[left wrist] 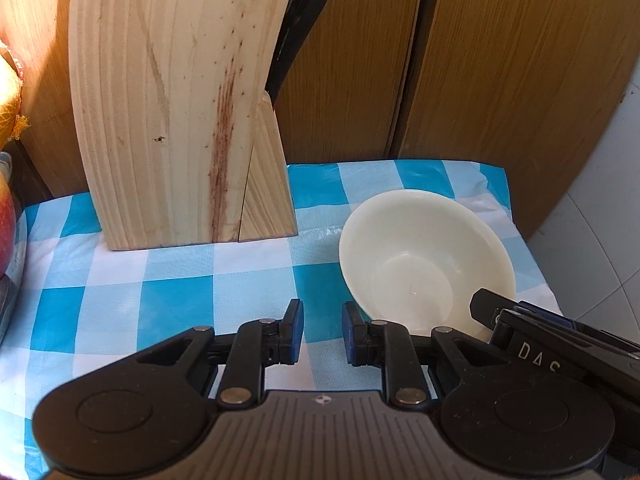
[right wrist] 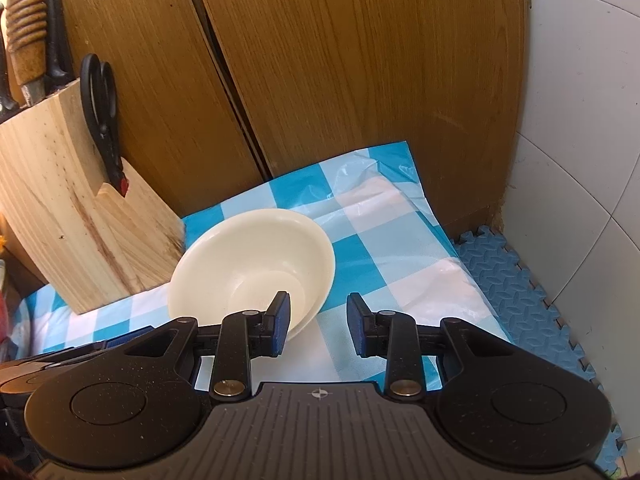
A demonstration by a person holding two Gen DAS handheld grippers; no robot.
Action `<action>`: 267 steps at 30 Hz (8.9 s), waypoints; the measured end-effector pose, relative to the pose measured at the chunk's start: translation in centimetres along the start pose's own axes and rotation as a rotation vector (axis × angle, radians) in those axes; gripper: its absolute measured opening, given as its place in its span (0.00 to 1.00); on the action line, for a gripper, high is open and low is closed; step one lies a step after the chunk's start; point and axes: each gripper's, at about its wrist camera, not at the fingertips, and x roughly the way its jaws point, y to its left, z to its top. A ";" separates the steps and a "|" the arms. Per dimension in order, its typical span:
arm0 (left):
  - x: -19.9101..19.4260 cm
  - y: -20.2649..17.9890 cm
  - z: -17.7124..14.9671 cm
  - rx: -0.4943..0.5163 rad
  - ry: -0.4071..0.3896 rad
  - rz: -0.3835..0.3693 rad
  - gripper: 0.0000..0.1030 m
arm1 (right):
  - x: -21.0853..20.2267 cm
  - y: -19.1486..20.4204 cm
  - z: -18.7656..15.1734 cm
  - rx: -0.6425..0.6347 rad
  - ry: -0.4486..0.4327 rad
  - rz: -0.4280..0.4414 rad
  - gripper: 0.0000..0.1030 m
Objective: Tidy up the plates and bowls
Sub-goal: 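Close the left gripper on the bowl rim while the right gripper grasps the opposite rim, then lift the cream bowl with both grippers and carry it to the nested bowls, then lower the cream bowl into the nested bowls and open both grippers, then grasp the rim of the nested cream bowls with both grippers, then lift the nested bowls with both grippers and carry them to the floral plate stack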
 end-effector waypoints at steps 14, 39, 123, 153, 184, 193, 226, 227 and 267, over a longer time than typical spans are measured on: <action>1.4 -0.2 -0.1 0.019 0.007 0.016 0.14 | 1.3 -0.1 -0.1 0.022 0.049 0.035 0.25; 0.4 -0.2 -0.4 0.045 0.014 -0.038 0.02 | 0.1 -0.5 0.3 0.044 0.070 0.096 0.21; -19.7 0.4 -17.2 0.193 0.038 -0.065 0.00 | -20.1 -0.3 -15.2 -0.020 0.066 0.200 0.23; -21.6 3.7 -17.5 0.084 -0.005 -0.060 0.11 | -21.1 -0.9 -15.0 -0.052 0.039 0.166 0.40; -19.0 2.4 -17.4 0.155 -0.011 -0.089 0.32 | -18.7 -0.7 -15.2 -0.056 0.063 0.110 0.52; -18.5 2.2 -17.5 0.162 0.004 -0.086 0.33 | -17.5 -0.6 -15.5 -0.059 0.093 0.086 0.52; -16.2 1.8 -17.5 0.152 0.058 -0.098 0.33 | -16.0 -0.8 -15.8 -0.056 0.138 0.065 0.51; -16.2 1.8 -17.5 0.154 0.057 -0.098 0.33 | -15.9 -0.8 -15.8 -0.057 0.140 0.065 0.51; -16.1 1.1 -17.6 0.157 0.068 -0.126 0.15 | -15.7 -0.3 -16.1 -0.076 0.173 0.134 0.23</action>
